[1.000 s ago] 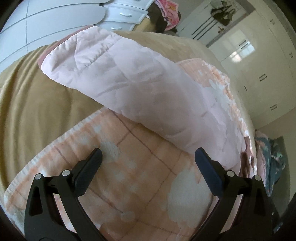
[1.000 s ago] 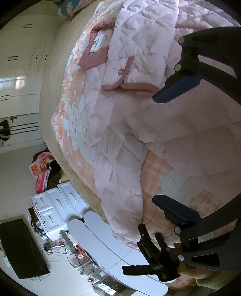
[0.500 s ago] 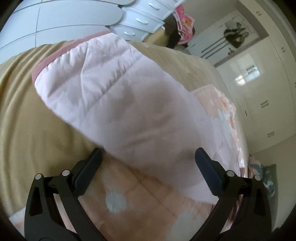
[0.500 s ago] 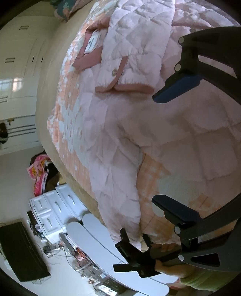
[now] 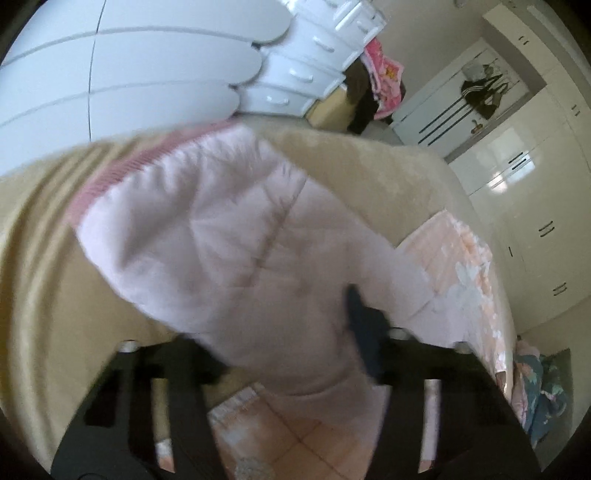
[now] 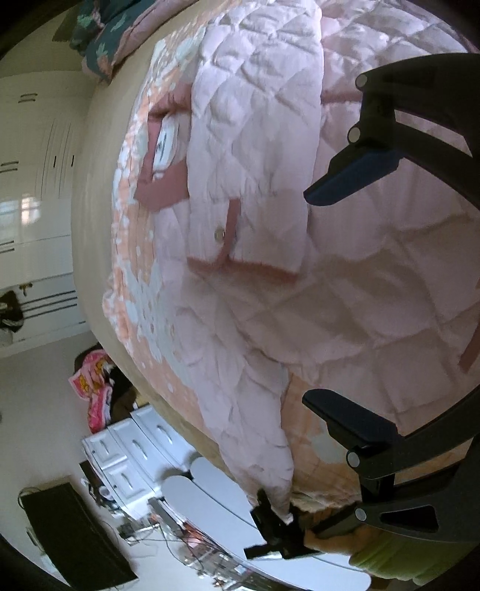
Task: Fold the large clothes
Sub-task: 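Lift the sleeve with the left tool and carry it toward the jacket center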
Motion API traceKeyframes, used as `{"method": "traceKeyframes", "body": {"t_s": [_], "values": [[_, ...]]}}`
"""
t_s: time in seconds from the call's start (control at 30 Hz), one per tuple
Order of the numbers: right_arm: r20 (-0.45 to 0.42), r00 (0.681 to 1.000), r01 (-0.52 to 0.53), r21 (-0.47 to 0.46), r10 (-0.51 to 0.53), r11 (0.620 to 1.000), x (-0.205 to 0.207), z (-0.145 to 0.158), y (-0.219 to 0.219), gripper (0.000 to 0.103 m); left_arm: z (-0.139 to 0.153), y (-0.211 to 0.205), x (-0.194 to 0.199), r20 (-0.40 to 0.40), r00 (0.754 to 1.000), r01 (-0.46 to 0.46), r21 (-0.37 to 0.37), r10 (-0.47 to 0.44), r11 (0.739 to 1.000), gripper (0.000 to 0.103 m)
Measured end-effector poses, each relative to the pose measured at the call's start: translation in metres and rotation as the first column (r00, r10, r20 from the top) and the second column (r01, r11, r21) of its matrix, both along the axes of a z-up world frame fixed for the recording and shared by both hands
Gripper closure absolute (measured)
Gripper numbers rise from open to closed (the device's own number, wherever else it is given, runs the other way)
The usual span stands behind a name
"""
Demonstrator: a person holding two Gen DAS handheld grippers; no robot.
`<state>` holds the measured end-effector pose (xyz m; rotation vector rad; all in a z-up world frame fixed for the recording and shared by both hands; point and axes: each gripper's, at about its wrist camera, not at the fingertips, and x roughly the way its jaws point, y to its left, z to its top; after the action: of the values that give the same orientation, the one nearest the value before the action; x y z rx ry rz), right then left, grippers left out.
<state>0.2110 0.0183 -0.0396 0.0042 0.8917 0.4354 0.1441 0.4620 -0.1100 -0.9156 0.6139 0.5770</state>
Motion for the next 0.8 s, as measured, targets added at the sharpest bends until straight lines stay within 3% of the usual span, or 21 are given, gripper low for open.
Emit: {"method": "traceKeyframes", "body": {"t_s": [0.07,0.13,0.5,0.8], "values": [[0.004,1.0,0.019,0.004,-0.019,1.0,0.001,0.004,-0.01,0.004,0.011,0.0,-0.005,0.035,0.999,0.002,0.028,-0.003,1.0,0.084],[0.007,0.998,0.056,0.019,-0.057,0.998,0.003,0.009,-0.024,0.004,0.028,-0.006,-0.008,0.073,0.997,0.007,0.065,-0.011,0.998,0.087],[0.039,0.992,0.12,0.08,-0.124,0.99,-0.006,0.036,-0.066,0.004,0.117,-0.065,-0.006,0.19,0.972,0.089,0.253,-0.14,0.963,0.091],[0.069,0.985,0.146,0.138,-0.156,0.98,-0.027,0.055,-0.094,0.004,0.166,-0.112,0.0,0.206,0.944,0.174,0.35,-0.257,0.92,0.091]]}}
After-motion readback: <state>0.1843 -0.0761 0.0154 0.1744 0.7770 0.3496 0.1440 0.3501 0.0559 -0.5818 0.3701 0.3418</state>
